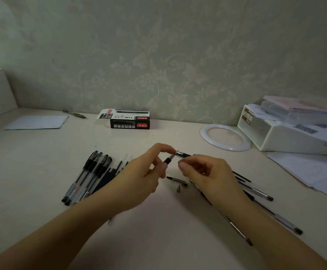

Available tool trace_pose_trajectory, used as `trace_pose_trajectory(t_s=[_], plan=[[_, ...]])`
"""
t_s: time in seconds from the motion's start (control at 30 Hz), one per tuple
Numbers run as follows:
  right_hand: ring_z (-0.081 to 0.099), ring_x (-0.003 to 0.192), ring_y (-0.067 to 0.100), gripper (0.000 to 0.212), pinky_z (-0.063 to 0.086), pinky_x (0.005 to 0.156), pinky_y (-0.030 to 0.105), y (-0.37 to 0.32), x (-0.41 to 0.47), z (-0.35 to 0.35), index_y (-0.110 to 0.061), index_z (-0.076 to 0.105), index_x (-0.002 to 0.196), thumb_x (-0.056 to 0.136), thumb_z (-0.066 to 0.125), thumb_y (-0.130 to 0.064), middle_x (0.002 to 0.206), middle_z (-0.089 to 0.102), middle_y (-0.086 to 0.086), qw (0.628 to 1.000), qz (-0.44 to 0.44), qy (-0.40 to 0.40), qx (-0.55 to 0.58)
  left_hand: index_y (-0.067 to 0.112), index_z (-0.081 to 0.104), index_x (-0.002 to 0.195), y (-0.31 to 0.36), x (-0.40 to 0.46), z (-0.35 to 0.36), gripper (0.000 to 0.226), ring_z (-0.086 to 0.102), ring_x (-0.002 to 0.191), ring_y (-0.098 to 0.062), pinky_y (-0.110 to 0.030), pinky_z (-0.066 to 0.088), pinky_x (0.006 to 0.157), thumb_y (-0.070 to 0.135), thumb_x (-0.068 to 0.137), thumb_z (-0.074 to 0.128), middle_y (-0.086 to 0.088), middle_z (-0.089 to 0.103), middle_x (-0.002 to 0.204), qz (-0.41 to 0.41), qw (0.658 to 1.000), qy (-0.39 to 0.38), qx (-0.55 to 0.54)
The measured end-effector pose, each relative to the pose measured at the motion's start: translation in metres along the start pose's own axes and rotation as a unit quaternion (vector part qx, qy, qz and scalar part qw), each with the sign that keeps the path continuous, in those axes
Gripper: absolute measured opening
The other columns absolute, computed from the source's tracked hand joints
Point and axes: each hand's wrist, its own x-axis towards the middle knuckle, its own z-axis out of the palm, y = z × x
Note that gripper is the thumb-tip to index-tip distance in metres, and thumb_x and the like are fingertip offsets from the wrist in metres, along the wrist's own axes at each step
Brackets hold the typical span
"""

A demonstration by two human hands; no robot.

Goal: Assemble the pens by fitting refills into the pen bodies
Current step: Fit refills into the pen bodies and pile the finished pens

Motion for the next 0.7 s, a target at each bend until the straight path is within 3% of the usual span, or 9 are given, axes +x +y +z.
trace_pose_trajectory(t_s=[0.1, 0.27, 0.43, 0.5, 0.6, 0.7], plan=[[0.064, 0.067, -0.004, 0.015, 0.047, 0.060, 0.010, -0.006, 0.000, -0.001, -0.034, 0.077, 0.092, 0.085, 0.067, -0.043, 0.084, 0.076, -0.012, 0.985, 0.079, -0.040, 0.145, 0.048, 0.048, 0.120, 0.007, -0.003, 0.003, 0.032, 0.050, 0.053, -0.002, -0.016, 0.042, 0.050, 0.023, 0.100, 0.044, 0.012, 0.056, 0.085, 0.035, 0.999, -0.012, 0.004], [0.057, 0.061, 0.000, 0.015, 0.045, 0.055, 0.012, -0.008, -0.001, 0.001, -0.030, 0.079, 0.093, 0.086, 0.067, -0.037, 0.089, 0.077, -0.004, 0.968, 0.106, -0.041, 0.224, 0.048, 0.047, 0.122, 0.013, -0.005, 0.005, 0.034, 0.048, 0.053, -0.004, -0.018, 0.043, 0.052, 0.023, 0.099, 0.047, 0.013, 0.055, 0.088, 0.066, 0.997, -0.016, 0.041], [0.064, 0.076, 0.008, 0.018, 0.049, 0.075, 0.028, -0.004, 0.001, 0.001, -0.025, 0.078, 0.096, 0.090, 0.064, -0.034, 0.097, 0.076, -0.001, 0.952, 0.139, -0.041, 0.270, 0.051, 0.041, 0.125, 0.012, -0.004, 0.006, 0.039, 0.049, 0.054, -0.006, -0.017, 0.044, 0.054, 0.024, 0.098, 0.048, 0.016, 0.055, 0.090, 0.069, 0.995, -0.015, 0.072], [0.066, 0.080, 0.013, 0.018, 0.050, 0.077, 0.029, -0.003, 0.006, -0.004, -0.020, 0.074, 0.096, 0.095, 0.059, -0.028, 0.098, 0.076, 0.001, 0.936, 0.137, 0.020, 0.323, 0.051, 0.038, 0.126, 0.010, -0.004, 0.005, 0.039, 0.051, 0.055, -0.012, -0.018, 0.045, 0.054, 0.025, 0.098, 0.049, 0.019, 0.055, 0.092, 0.059, 0.994, -0.009, 0.087], [0.068, 0.073, 0.008, 0.017, 0.053, 0.067, 0.021, 0.000, 0.014, -0.025, -0.015, 0.067, 0.098, 0.099, 0.052, -0.024, 0.093, 0.076, -0.001, 0.910, 0.118, 0.168, 0.361, 0.047, 0.039, 0.126, 0.005, -0.002, 0.002, 0.036, 0.049, 0.053, -0.007, -0.015, 0.043, 0.054, 0.026, 0.098, 0.048, 0.022, 0.054, 0.091, 0.046, 0.993, 0.009, 0.106], [0.063, 0.069, 0.000, 0.015, 0.049, 0.067, 0.024, 0.011, 0.020, -0.045, -0.021, 0.069, 0.093, 0.099, 0.055, -0.025, 0.079, 0.072, -0.009, 0.932, 0.081, 0.261, 0.240, 0.043, 0.042, 0.124, 0.001, 0.000, -0.001, 0.032, 0.051, 0.055, -0.002, -0.012, 0.042, 0.055, 0.026, 0.098, 0.049, 0.017, 0.055, 0.087, 0.029, 0.991, 0.039, 0.125]])
